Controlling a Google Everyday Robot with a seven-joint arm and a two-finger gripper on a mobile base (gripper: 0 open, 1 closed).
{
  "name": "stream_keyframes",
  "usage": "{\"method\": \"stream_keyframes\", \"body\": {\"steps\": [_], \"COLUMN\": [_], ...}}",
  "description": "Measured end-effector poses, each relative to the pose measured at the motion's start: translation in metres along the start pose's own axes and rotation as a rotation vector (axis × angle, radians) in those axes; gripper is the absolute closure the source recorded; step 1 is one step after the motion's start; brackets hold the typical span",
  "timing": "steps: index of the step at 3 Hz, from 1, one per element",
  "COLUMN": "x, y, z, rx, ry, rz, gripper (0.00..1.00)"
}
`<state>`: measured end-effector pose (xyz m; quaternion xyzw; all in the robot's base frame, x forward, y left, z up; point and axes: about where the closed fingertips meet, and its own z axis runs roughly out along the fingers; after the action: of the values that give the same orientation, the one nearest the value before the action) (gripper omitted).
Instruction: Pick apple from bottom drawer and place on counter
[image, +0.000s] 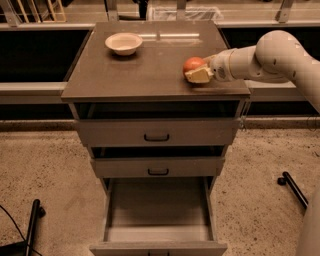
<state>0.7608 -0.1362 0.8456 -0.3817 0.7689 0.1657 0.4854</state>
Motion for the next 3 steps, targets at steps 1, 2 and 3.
{"method": "stream_keyframes", "body": {"steps": [1,2,3], "x": [0.0000,0.0000,-0.0019], "y": [0.0001,0.0001,0.0024], "z": [0.0001,0.0001,-0.0025], "rx": [0.000,0.000,0.003], "ry": [0.000,0.000,0.002], "rz": [0.000,0.000,-0.049], "gripper": [0.00,0.00,0.00]}}
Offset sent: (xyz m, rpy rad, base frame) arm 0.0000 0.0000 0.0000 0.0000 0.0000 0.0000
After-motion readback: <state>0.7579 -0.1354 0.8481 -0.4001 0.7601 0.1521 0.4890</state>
